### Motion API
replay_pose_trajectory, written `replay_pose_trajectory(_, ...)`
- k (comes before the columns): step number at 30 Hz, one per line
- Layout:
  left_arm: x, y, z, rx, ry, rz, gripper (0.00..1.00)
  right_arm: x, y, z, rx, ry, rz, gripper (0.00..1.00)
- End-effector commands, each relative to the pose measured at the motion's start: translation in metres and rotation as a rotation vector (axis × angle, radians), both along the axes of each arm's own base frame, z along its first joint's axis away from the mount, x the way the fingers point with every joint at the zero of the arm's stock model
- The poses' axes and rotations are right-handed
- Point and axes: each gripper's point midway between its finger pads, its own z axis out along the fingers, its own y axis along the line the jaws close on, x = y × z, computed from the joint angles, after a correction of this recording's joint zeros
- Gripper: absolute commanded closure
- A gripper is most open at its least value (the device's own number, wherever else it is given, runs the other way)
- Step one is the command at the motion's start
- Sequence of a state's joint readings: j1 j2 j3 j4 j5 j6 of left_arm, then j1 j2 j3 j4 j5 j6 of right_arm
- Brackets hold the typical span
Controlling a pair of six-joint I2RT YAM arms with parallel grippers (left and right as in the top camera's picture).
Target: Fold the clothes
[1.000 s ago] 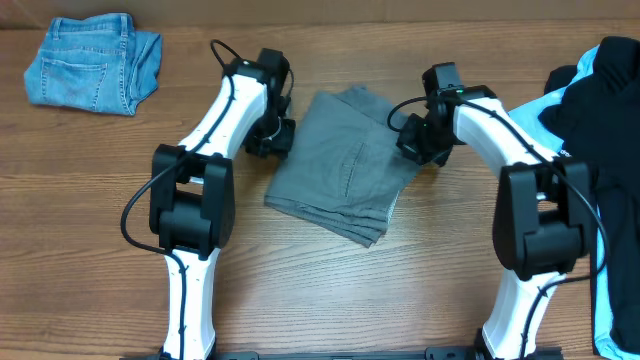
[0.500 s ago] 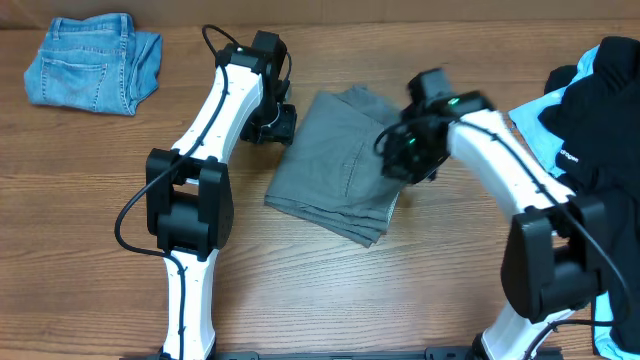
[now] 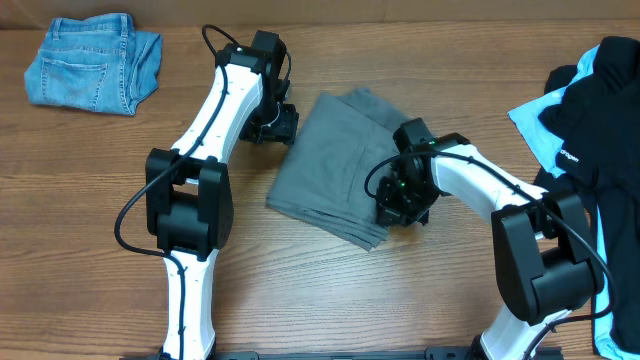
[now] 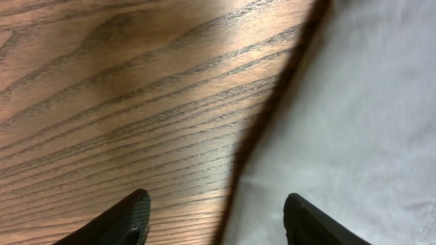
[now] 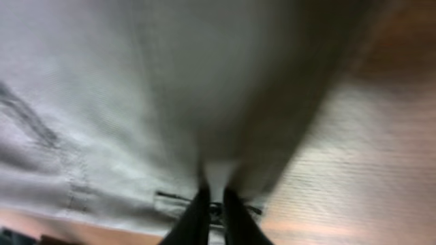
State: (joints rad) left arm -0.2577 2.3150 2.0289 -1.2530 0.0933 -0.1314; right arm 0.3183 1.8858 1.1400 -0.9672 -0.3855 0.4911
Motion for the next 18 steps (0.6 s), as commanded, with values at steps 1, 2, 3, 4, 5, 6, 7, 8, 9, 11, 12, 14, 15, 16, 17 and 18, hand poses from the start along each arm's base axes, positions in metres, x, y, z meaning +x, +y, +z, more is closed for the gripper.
replay_pose_trajectory(1,0.004,-0.005,0.016,-0.022,-0.039,-0.003,0.31,-0.011,-0.030,-0.008,-0.157,0.054,-0.068,0.94)
replay_pose_trajectory(2,0.005,-0.006,0.016,-0.023,-0.041,-0.002,0.31,-0.011,-0.034,-0.006,-0.186,0.056,-0.080,0.94)
replay_pose_trajectory(3,0.006,-0.006,0.016,-0.024,-0.045,-0.003,0.30,-0.010,-0.037,-0.004,-0.204,0.052,-0.080,0.95)
replay_pose_trajectory(4,0.007,-0.006,0.016,-0.026,-0.050,-0.007,0.28,-0.008,-0.039,0.000,-0.219,0.045,-0.079,0.94)
replay_pose_trajectory(5,0.008,-0.007,0.016,-0.027,-0.056,-0.010,0.27,-0.006,-0.041,0.004,-0.231,0.038,-0.078,0.94)
replay_pose_trajectory(6,0.009,-0.007,0.016,-0.029,-0.060,-0.011,0.22,-0.003,-0.043,0.010,-0.247,0.029,-0.084,0.90)
replay_pose_trajectory(7,0.010,-0.008,0.016,-0.034,-0.062,-0.012,0.18,-0.001,-0.045,0.016,-0.262,0.022,-0.094,0.87)
replay_pose_trajectory(8,0.010,-0.011,0.017,-0.054,-0.063,-0.031,0.14,0.002,-0.046,0.021,-0.267,0.012,-0.096,0.82)
replay_pose_trajectory(9,0.009,-0.017,0.018,-0.088,-0.061,-0.061,0.07,0.005,-0.046,0.026,-0.266,0.000,-0.096,0.76)
replay_pose_trajectory(11,0.006,-0.030,0.020,-0.162,-0.053,-0.118,0.00,0.013,-0.044,0.036,-0.259,-0.032,-0.101,0.56)
replay_pose_trajectory(12,0.004,-0.034,0.021,-0.187,-0.049,-0.131,0.00,0.018,-0.043,0.040,-0.252,-0.051,-0.104,0.46)
replay_pose_trajectory(14,0.002,-0.036,0.021,-0.200,-0.042,-0.133,0.00,0.029,-0.041,0.051,-0.240,-0.092,-0.113,0.17)
replay_pose_trajectory(15,0.002,-0.036,0.020,-0.202,-0.039,-0.133,0.00,0.035,-0.040,0.057,-0.232,-0.113,-0.118,0.00)
replay_pose_trajectory(16,0.001,-0.036,0.019,-0.201,-0.036,-0.133,0.00,0.040,-0.040,0.061,-0.226,-0.130,-0.123,0.00)
replay_pose_trajectory(17,-0.001,-0.036,0.017,-0.200,-0.030,-0.132,0.00,0.045,-0.039,0.067,-0.219,-0.151,-0.129,0.00)
replay_pose_trajectory(18,-0.002,-0.035,0.015,-0.200,-0.022,-0.132,0.00,0.051,-0.039,0.073,-0.211,-0.171,-0.136,0.00)
